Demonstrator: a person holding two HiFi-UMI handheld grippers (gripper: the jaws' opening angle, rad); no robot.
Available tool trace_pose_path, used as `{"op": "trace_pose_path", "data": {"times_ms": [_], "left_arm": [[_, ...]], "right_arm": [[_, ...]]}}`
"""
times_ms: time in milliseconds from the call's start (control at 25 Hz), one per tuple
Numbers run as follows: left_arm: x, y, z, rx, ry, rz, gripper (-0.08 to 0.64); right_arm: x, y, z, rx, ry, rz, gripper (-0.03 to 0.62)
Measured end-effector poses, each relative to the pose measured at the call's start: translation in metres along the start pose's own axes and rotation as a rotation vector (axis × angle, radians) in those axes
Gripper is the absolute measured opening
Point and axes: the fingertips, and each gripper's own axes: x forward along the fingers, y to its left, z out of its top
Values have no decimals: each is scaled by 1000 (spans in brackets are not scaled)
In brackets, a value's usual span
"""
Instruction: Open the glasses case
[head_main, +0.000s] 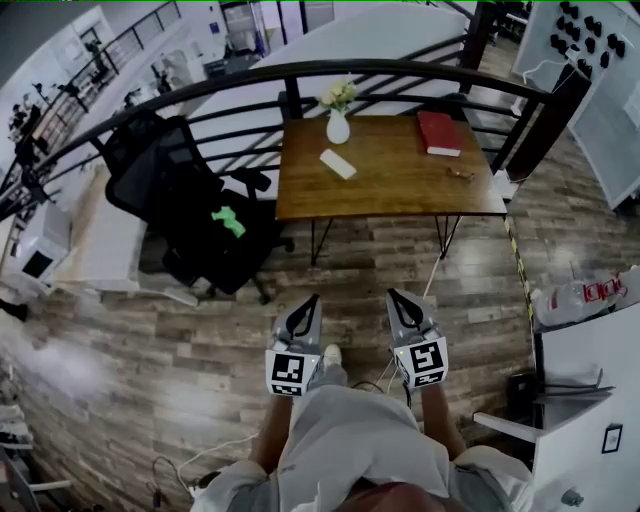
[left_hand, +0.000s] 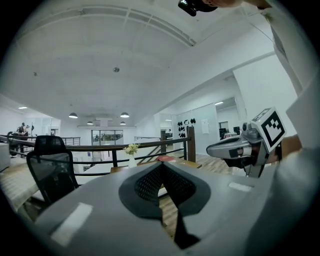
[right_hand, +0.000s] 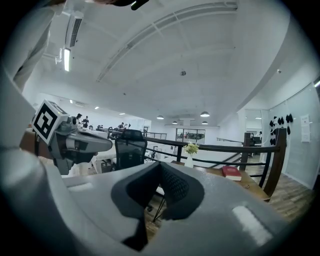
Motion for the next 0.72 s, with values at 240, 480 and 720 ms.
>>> {"op": "trace_pose_path", "data": {"times_ms": [240,480,720], "left_arm": [[41,44,4,-7,-1,-14,20],[74,82,4,-15,6,-37,20],[100,110,18,-5,-17,-69,20]], "right_arm": [[54,-15,7,-1,24,-15,3],[100,-21,11,-2,47,-31,3],[132,-31,27,-6,39,-62,3]]}}
